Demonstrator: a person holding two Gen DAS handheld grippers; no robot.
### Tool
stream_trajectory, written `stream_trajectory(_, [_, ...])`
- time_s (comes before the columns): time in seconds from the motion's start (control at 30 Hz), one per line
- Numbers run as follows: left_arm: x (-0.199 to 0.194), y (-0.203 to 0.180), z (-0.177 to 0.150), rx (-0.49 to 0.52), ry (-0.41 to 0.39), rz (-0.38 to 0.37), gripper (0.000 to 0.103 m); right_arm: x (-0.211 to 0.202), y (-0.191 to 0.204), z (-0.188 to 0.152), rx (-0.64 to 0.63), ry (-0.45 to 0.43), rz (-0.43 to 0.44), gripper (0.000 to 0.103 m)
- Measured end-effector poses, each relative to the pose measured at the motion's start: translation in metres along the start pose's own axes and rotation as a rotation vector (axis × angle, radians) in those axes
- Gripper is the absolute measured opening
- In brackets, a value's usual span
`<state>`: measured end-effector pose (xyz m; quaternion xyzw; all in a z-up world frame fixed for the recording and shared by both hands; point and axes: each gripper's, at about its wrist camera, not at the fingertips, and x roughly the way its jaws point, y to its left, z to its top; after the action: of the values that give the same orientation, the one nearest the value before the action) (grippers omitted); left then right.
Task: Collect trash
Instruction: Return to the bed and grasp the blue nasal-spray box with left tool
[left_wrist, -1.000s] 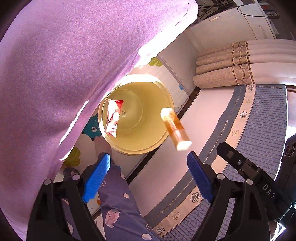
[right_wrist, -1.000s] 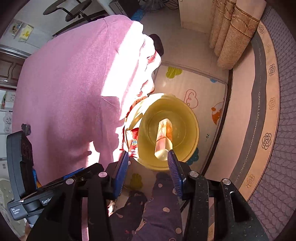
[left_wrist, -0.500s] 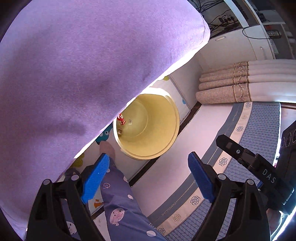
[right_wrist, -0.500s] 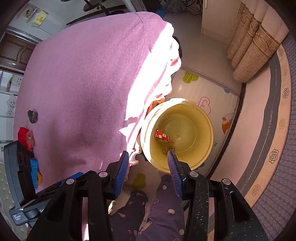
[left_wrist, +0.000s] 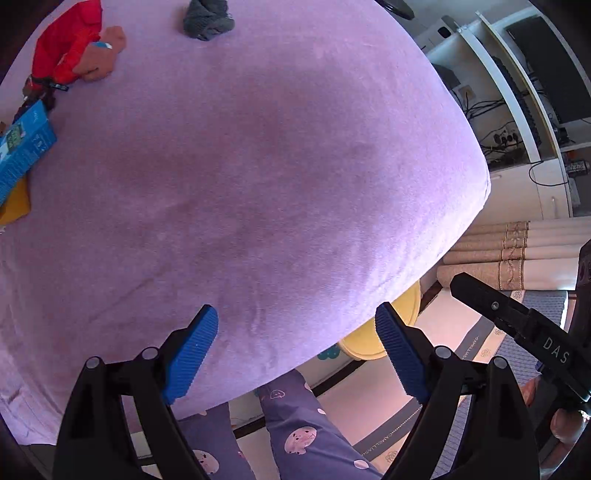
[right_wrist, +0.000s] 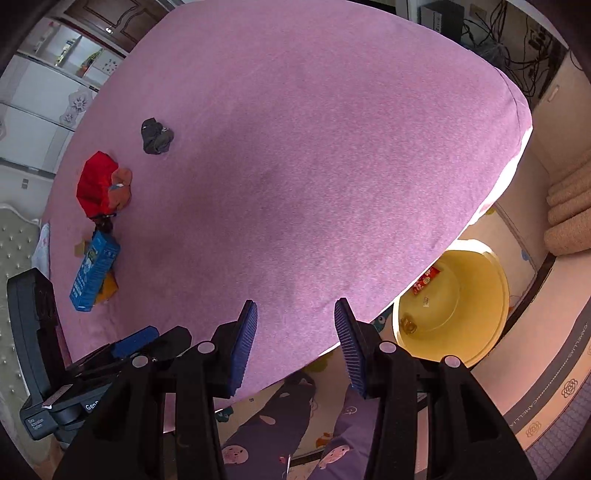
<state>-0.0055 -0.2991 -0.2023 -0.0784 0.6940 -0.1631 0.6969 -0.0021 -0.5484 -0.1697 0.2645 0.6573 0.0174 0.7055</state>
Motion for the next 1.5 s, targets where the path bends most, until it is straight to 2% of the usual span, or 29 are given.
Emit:
stream_trajectory(0.17, [-0.037,0.073,0.006,-0.019,-0.095,0.137,0.087,0.021,0.082,0.005,-0.127,0.022,0.026,0.044])
stream_trajectory(0.3, [-0.06,0.134,0.015,-0.038,-0.141,0.244,0.087,0.036,0.137,0.004,-0.187,0.03,0.045,0.044])
stream_trajectory(0.43, [-0.073,0.184,0.028,-0.077,-0.148,0.276,0.087,0.051,0.177,-0.002,-0.214,0.039,0.06,0.044])
stream_trajectory(0.57, [-0.084,0.211,0.043,-0.068,-0.165,0.296,0.087,0.066,0.203,-0.006,-0.222,0.051,0.068,0.044])
stream_trajectory(0.8, [-0.084,0.22,0.062,0.033,-0.16,0.359,0.087,0.084,0.222,0.0,-0.226,0.072,0.071,0.045])
stream_trajectory(1.03, [-0.066,0.229,0.087,0.117,-0.095,0.474,0.087,0.102,0.234,0.023,-0.235,0.102,0.091,0.048])
stream_trajectory(1.13, [-0.06,0.233,0.098,0.142,-0.075,0.501,0.088,0.108,0.238,0.032,-0.242,0.116,0.094,0.048])
stream_trajectory(1.47, [-0.029,0.255,0.13,0.121,0.027,0.487,0.089,0.128,0.247,0.054,-0.262,0.149,0.104,0.049])
stream_trajectory(1.5, [-0.027,0.258,0.131,0.115,0.038,0.474,0.084,0.13,0.248,0.055,-0.262,0.154,0.105,0.049])
